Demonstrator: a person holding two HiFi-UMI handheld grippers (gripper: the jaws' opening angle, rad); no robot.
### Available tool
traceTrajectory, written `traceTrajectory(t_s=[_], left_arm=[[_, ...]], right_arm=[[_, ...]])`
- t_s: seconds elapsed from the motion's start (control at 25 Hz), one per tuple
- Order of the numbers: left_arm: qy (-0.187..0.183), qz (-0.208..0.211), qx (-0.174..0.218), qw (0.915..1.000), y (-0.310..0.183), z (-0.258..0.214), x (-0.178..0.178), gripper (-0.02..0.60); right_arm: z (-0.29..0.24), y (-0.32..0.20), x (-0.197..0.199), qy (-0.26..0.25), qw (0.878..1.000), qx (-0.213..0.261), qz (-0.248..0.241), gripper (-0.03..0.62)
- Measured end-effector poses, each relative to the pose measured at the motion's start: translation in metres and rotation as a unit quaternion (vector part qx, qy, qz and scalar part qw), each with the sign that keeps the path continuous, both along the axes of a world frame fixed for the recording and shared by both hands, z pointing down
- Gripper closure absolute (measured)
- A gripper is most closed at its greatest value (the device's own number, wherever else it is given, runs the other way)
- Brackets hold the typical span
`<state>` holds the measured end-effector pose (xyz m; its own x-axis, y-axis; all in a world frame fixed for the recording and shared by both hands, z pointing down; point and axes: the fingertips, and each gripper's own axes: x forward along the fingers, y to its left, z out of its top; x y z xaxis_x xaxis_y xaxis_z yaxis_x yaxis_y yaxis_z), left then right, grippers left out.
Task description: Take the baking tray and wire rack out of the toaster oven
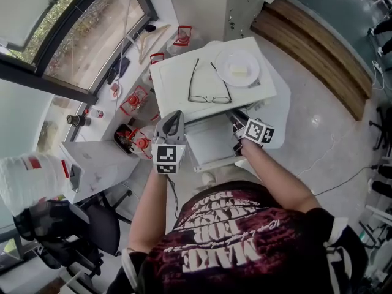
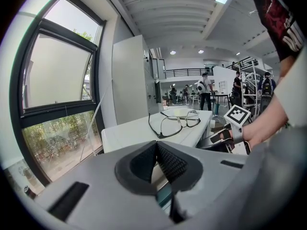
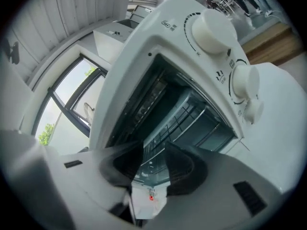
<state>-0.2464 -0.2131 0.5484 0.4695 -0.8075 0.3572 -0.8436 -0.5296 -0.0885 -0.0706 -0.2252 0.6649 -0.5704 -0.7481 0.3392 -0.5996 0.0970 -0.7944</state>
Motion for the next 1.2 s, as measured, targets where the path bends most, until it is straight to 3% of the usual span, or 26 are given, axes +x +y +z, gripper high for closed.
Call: traceTrajectory(t_s=[0.24,0.52,1.2], left_arm=[[0.0,0.006,-0.004,1.0,0.0,-0.001,0.001,0.575],[-0.003,0.014,-0.005,0.9999,0.001,0.002,0.001,0.575],[-0.009,0.02,-0.004,0.9998,0.001,0.003,0.002,0.575]], right_arm=[[-0.006,-0.022,-0.01,-0.004,1.0,0.011,-0.003,0.45],[-0.002,-0.032,-0.016,-0.024,1.0,0.01,-0.003,0.485],[-0.003,0.036,-0.005,-0.058,0.998,-0.014,-0.01,0.499]])
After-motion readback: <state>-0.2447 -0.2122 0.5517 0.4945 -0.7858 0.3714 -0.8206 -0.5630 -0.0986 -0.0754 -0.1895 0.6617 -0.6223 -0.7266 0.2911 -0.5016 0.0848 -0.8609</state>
